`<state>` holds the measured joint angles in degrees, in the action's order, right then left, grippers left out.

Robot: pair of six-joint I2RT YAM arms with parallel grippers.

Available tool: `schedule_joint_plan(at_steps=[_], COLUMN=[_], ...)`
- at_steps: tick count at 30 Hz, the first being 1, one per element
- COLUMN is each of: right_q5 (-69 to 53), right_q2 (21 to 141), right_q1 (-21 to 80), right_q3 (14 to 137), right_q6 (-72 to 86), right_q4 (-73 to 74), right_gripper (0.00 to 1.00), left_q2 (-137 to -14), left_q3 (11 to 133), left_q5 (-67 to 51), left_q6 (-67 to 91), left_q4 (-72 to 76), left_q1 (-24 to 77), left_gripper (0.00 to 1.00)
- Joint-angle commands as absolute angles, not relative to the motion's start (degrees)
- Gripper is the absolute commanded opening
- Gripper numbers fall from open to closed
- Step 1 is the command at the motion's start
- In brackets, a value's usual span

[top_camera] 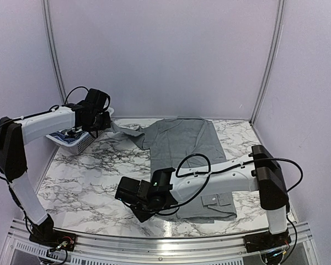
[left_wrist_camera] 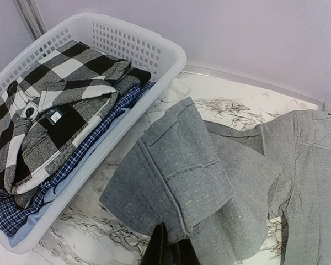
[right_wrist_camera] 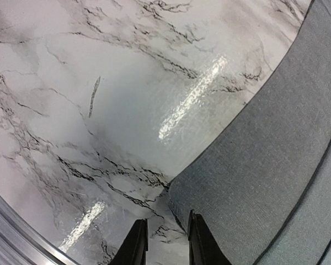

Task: Fold and stack the long sleeve shirts
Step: Pick up the corner of the 1/3-folded shirt.

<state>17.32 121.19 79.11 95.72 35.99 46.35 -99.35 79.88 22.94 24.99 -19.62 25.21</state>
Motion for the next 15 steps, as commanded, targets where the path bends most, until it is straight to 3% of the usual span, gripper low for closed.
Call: schedule_joint_plan(at_steps=[1, 15], right_q5=[18.34, 19.68], right_q2=[122.81, 125.67], right_q1=[78.93, 78.46], right_q3=[97.69, 98.85], right_q6=[35.51, 34.9], right_q4=[47.97, 47.46], right_gripper=[0.22, 0.2], left_q2=[-98.98, -99.62], left_q3=[81.12, 81.57], left_q5=[22.63, 22.24], left_q6=[24.3, 24.3], left_q4=[-21.01, -21.01], left_q1=[24.8, 24.52], left_gripper=[0.0, 0.0])
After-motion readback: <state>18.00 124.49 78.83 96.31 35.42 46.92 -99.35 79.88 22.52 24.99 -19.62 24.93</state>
